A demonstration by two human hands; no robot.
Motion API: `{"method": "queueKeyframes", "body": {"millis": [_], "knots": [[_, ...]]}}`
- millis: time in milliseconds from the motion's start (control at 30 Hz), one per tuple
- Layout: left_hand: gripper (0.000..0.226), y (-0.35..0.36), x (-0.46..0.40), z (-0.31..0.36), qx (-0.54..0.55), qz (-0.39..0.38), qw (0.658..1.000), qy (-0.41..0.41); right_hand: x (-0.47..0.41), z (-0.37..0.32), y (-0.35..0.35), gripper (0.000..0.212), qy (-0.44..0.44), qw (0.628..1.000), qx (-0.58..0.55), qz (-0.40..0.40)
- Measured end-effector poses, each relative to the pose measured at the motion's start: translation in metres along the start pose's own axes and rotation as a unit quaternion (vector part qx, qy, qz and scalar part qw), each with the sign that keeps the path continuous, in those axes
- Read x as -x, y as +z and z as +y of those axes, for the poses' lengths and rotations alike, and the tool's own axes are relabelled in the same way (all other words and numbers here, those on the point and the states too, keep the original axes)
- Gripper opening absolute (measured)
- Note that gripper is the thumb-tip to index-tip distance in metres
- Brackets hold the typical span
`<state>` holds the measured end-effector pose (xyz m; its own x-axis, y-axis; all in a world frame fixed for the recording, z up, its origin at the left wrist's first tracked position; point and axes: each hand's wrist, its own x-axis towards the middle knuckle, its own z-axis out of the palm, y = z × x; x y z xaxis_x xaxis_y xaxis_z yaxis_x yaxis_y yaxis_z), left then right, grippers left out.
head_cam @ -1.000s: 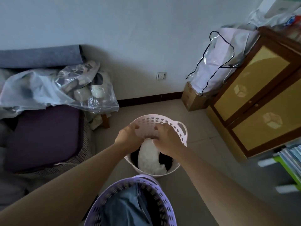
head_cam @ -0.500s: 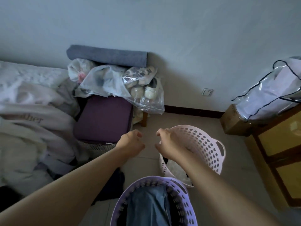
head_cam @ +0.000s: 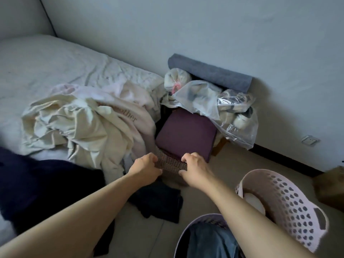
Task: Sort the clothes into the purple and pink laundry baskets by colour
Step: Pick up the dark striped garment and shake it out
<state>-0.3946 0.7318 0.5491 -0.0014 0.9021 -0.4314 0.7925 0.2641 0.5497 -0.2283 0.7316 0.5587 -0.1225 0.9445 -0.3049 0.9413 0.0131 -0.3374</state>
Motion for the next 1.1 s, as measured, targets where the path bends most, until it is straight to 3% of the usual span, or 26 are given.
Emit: {"method": "queueKeyframes", "body": {"millis": [333, 533, 867, 1100], "knots": [[0.037, -0.099, 0.016, -0.175, 0.074, 0.039, 0.991, -0.109, -0.042, -0.182, 0.071, 0.043, -0.088, 0.993, 0.048, -0.065], [0.046, -0.136, 0.027, -0.270, 0.086, 0.059, 0.980, -0.169, -0.056, -0.273, 0.118, 0.044, -0.131, 0.982, 0.065, -0.117], [0.048, -0.136, 0.014, -0.378, 0.116, 0.084, 0.950, -0.277, -0.094, -0.354, 0.194, 0.049, -0.183, 0.961, 0.077, -0.191], [0.084, -0.109, -0.010, -0.433, 0.191, 0.125, 0.907, -0.353, -0.140, -0.379, 0.256, 0.070, -0.236, 0.937, 0.084, -0.242]]}}
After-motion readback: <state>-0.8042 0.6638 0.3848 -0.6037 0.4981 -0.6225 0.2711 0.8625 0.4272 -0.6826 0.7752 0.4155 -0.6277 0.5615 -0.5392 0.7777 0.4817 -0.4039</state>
